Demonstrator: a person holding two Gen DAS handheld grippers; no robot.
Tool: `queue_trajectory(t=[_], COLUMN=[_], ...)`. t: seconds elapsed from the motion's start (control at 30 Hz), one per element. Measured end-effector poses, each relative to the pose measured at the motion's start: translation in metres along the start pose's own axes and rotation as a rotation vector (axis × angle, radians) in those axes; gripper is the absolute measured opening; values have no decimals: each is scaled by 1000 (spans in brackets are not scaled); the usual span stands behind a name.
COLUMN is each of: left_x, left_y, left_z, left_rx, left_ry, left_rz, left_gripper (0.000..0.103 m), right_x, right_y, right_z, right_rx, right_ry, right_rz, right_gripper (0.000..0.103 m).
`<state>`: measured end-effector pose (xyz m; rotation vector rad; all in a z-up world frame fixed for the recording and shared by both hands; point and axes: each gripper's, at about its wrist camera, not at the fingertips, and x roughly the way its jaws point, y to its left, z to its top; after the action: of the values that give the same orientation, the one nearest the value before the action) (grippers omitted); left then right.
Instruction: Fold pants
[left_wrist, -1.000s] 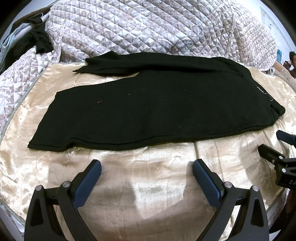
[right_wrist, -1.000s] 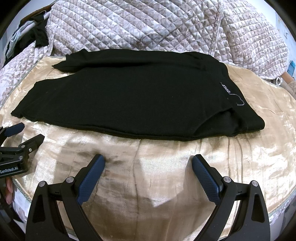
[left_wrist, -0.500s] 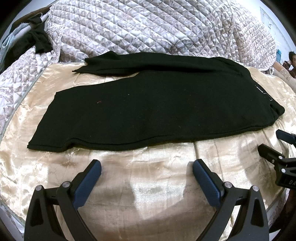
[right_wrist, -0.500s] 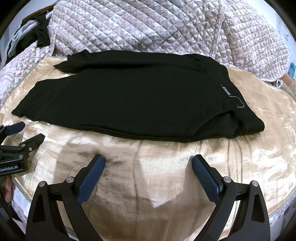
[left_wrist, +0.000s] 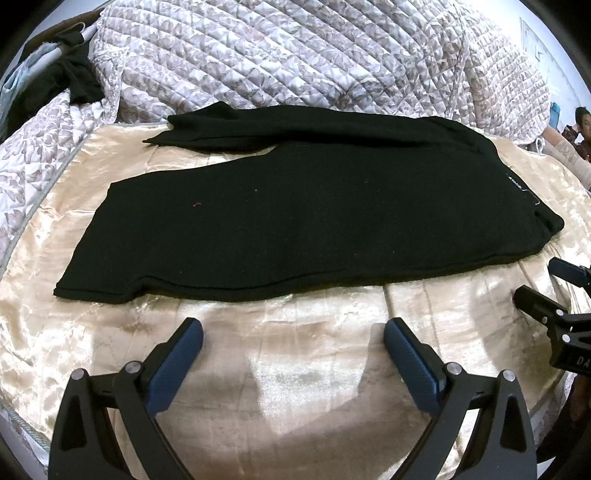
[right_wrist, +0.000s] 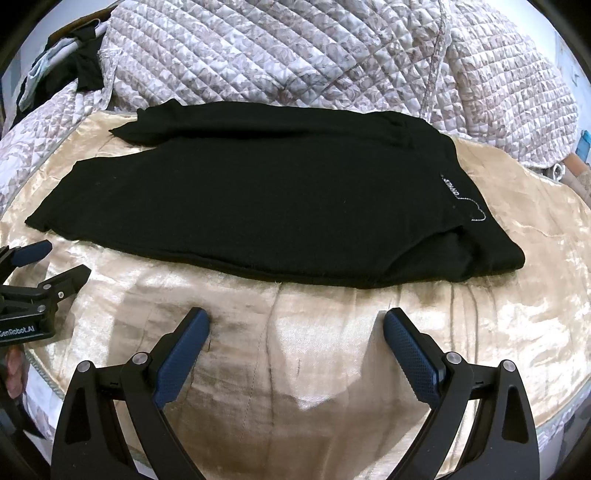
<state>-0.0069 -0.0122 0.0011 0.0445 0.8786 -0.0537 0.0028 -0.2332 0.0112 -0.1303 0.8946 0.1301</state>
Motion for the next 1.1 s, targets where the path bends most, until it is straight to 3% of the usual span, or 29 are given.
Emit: queue_trajectory(t=[0.3, 0.6, 0.83, 0.97, 1.1], left_x=[-5, -10, -6, -1, 4], left_y=[6, 31, 65, 86, 99], left_z=[1, 2, 3, 5, 9], left_rx=[-23, -107, -230, -322, -384], left_ry=[-17, -29, -16, -20, -40], left_rz=[-9, -29, -41, -106, -124], left_gripper=[97, 97, 97, 97, 97], right_x=[-2, -2, 2, 7, 12], right_y=[-9, -27, -58, -75, -92], right_z=[0, 1, 2, 7, 15], right_rx=[28, 85, 209, 293, 383], right_ry=[-8, -7, -4, -15, -35], right_rz=[3, 6, 46, 89, 127], right_gripper=[96, 96, 96, 96, 96])
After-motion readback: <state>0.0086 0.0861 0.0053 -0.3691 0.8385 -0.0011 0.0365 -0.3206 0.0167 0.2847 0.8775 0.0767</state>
